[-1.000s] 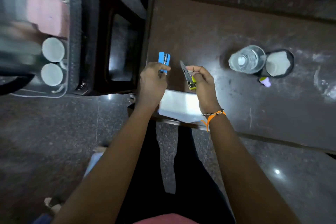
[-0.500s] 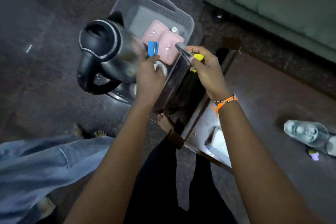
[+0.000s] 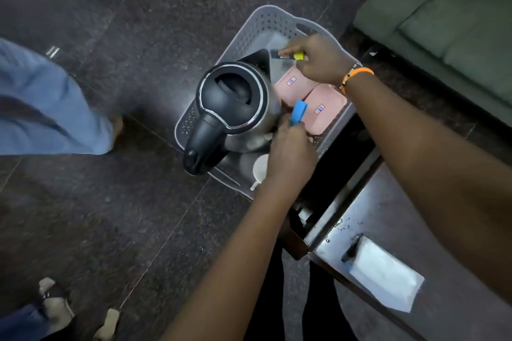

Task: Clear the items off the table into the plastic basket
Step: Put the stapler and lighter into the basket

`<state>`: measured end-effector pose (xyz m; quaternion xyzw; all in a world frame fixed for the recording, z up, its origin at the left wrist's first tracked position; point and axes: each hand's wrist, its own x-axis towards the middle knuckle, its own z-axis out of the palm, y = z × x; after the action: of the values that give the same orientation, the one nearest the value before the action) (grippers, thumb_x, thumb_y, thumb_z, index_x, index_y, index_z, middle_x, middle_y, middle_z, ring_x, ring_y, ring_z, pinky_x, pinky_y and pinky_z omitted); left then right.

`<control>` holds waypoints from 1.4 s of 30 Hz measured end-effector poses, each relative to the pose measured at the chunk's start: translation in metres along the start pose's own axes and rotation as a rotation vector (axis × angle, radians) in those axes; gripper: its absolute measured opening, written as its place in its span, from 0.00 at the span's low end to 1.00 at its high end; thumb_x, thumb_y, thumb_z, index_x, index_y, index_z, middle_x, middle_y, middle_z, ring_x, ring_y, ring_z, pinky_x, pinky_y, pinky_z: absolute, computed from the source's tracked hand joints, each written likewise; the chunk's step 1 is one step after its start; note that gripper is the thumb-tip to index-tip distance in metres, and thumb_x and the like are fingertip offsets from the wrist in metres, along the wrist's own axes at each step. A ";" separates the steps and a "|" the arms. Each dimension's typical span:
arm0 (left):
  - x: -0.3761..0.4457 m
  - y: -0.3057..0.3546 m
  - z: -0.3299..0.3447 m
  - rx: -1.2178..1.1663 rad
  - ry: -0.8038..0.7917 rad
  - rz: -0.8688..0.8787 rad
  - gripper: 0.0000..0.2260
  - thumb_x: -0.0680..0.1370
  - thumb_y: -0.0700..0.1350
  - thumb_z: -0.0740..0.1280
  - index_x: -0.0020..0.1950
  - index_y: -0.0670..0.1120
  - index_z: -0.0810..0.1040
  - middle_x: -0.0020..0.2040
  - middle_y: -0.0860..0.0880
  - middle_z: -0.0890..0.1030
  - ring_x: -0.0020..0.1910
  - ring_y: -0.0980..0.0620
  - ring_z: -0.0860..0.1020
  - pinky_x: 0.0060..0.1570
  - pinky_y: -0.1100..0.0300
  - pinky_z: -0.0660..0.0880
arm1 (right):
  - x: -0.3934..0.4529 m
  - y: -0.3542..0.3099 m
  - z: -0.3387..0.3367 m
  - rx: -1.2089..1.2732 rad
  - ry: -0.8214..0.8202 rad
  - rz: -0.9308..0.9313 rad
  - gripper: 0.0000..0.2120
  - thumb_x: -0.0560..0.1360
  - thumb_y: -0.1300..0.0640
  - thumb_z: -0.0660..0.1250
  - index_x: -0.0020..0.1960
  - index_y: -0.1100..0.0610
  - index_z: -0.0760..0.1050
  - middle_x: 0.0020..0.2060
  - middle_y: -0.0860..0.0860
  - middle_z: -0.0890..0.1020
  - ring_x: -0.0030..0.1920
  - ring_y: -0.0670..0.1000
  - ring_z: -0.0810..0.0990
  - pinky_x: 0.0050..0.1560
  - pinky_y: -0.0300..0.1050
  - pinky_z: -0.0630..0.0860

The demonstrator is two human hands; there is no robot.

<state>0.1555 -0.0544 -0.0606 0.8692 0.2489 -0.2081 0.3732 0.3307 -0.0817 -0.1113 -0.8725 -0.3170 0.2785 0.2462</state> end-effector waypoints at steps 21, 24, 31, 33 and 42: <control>0.007 0.002 -0.005 -0.116 0.018 0.152 0.24 0.74 0.29 0.56 0.68 0.40 0.71 0.72 0.41 0.64 0.70 0.43 0.66 0.70 0.56 0.61 | -0.095 0.016 -0.009 0.733 -0.137 0.204 0.13 0.74 0.67 0.67 0.50 0.50 0.76 0.43 0.49 0.81 0.38 0.38 0.80 0.41 0.28 0.76; 0.013 0.002 -0.006 -0.120 0.028 0.194 0.23 0.73 0.29 0.56 0.67 0.41 0.73 0.73 0.43 0.64 0.70 0.44 0.66 0.66 0.59 0.61 | -0.088 0.017 -0.009 0.806 -0.046 0.209 0.12 0.73 0.70 0.66 0.51 0.55 0.74 0.39 0.50 0.79 0.33 0.36 0.80 0.39 0.27 0.78; 0.012 -0.012 0.002 -0.120 -0.017 0.167 0.21 0.73 0.30 0.57 0.64 0.39 0.74 0.75 0.41 0.62 0.74 0.44 0.62 0.72 0.57 0.58 | -0.048 0.014 -0.004 0.556 0.226 0.227 0.17 0.70 0.74 0.63 0.52 0.56 0.74 0.40 0.43 0.76 0.31 0.33 0.75 0.38 0.27 0.73; 0.008 -0.018 0.007 -0.101 -0.039 0.152 0.21 0.73 0.30 0.57 0.66 0.38 0.71 0.75 0.41 0.62 0.74 0.44 0.62 0.72 0.57 0.58 | -0.031 0.007 0.001 0.439 0.189 0.198 0.15 0.69 0.72 0.64 0.48 0.54 0.72 0.38 0.44 0.75 0.26 0.34 0.73 0.34 0.27 0.70; 0.004 -0.032 0.015 -0.073 -0.038 0.171 0.24 0.73 0.30 0.59 0.69 0.40 0.68 0.74 0.44 0.65 0.72 0.46 0.64 0.68 0.60 0.60 | 0.021 -0.001 0.016 -0.031 -0.031 0.072 0.12 0.71 0.72 0.63 0.50 0.63 0.80 0.51 0.60 0.81 0.47 0.55 0.78 0.53 0.50 0.77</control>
<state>0.1371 -0.0455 -0.0892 0.8689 0.1743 -0.1829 0.4257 0.3334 -0.0624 -0.1289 -0.8827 -0.2934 0.2958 0.2176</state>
